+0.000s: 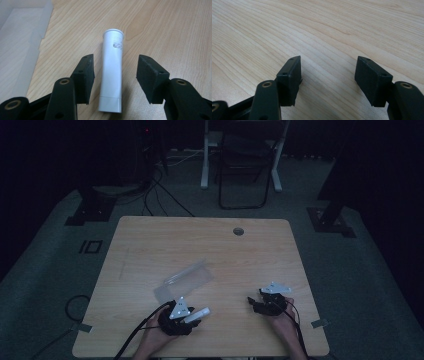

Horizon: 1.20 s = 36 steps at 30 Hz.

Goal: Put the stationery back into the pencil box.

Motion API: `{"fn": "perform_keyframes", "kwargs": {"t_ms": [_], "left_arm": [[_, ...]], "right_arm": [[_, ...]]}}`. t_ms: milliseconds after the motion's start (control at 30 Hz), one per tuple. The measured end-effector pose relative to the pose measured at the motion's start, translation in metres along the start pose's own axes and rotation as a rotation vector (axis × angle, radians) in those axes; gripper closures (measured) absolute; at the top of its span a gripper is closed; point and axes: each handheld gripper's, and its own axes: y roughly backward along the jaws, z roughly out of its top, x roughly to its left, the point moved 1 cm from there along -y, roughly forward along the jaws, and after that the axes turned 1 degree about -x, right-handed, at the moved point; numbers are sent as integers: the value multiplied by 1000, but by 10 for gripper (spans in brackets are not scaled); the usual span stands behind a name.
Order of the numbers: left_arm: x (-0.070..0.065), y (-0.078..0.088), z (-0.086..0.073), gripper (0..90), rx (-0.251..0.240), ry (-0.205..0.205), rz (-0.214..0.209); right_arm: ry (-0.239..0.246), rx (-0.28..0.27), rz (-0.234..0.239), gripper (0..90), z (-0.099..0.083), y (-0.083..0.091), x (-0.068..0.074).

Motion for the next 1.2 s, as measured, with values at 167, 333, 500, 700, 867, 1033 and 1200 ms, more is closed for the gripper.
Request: {"fn": "perform_keyframes", "kwargs": {"t_ms": [167,333,500,700,867,1033,1200], "left_arm": [[-1,-1,-1,515,8,1,-8],[-1,-2,-2,549,17,-1,-8],[0,-2,-3,576,33,-4,2],[1,-6,-3,612,57,-14,20],[-1,-9,-3,622,72,-26,24],[-1,-11,-1,649,77,-27,25],[-3,-12,1,700,88,-35,22]], "right_arm": [[0,0,0,379,0,0,0],[0,0,0,378,0,0,0],[1,0,0,378,0,0,0],[1,0,0,378,0,0,0],[1,0,1,378,0,0,0],[2,0,1,377,0,0,0],[1,0,1,377,0,0,0]]}}
